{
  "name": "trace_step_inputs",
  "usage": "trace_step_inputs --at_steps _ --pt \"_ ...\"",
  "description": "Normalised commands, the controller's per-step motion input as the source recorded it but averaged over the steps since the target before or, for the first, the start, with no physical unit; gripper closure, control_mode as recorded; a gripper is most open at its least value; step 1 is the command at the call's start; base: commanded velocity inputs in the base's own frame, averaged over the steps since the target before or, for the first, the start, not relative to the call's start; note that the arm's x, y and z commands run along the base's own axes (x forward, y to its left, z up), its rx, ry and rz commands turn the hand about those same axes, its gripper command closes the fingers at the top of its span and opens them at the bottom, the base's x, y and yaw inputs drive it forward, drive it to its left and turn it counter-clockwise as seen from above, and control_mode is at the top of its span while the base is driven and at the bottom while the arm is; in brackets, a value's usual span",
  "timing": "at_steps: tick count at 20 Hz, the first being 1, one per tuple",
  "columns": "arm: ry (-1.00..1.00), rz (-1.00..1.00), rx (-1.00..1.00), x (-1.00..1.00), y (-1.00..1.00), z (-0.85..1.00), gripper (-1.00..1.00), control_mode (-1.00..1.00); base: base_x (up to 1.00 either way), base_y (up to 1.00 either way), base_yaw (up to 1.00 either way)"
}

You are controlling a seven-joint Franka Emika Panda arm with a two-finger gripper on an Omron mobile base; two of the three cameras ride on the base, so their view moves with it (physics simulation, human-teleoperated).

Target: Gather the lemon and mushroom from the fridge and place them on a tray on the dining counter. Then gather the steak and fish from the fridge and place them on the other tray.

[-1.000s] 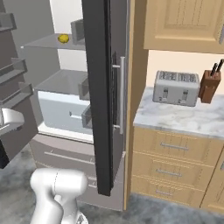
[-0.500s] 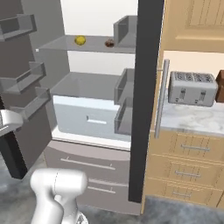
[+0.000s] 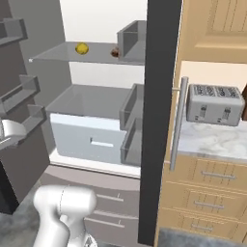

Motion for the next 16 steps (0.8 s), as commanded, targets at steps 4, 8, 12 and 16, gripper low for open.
trace_step_inputs --at_steps 4,8,12,16 --pt "0.00 0.00 0.00 0.00 0.00 0.00 -1.00 1.00 0.43 -0.16 0.01" --pt "0.00 0.00 0.00 0.00 0.00 0.00 -1.00 1.00 0.47 -0.13 0.00" --pt "0.00 0.00 0.00 0.00 0.00 0.00 -1.00 1.00 0.48 -0.10 0.00" --pt "0.00 0.00 0.00 0.00 0.00 0.00 -1.00 1.00 0.45 -0.23 0.00"
